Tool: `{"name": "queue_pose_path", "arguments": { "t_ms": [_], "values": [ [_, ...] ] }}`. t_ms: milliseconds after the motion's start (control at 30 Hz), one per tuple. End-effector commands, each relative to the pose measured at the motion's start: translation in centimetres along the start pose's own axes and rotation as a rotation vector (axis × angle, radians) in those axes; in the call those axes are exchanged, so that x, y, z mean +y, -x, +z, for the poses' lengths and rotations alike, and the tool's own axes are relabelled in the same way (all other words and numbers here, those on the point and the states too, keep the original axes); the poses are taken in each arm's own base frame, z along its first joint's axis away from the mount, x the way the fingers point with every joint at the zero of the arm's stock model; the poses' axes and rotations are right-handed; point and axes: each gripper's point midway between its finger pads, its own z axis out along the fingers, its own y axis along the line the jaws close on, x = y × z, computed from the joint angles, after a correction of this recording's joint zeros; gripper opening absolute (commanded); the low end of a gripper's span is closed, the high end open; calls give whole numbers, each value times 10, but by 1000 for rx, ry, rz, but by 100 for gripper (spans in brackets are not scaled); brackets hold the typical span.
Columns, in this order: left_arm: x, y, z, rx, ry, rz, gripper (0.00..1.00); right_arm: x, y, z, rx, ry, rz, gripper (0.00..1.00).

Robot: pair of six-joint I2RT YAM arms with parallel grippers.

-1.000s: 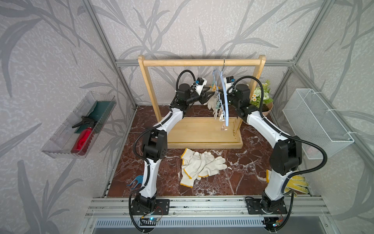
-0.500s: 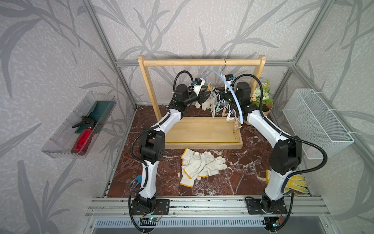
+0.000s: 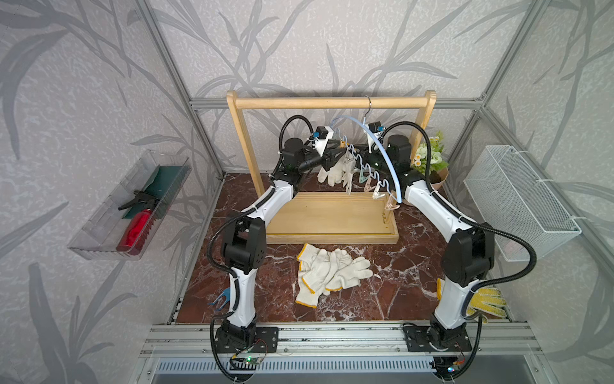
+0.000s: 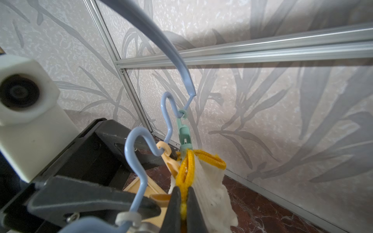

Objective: Clip the gloves onto a hanger to dry
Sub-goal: Open the clamp at the hanger.

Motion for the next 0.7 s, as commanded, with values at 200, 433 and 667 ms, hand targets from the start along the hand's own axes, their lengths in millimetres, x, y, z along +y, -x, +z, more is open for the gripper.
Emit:
{"name": "queue_pose_path", "arguments": {
  "t_ms": [200, 433, 667],
  "values": [
    [-11, 13, -4, -11, -38, 30, 45, 11, 18, 5, -47, 48, -8, 0],
    [-10, 15, -3, -4, -35, 40, 36, 14, 19, 5, -48, 59, -8, 0],
    [-9, 15, -3, -9, -36, 33, 24, 13, 13, 6, -36, 65, -4, 0]
  ]
}}
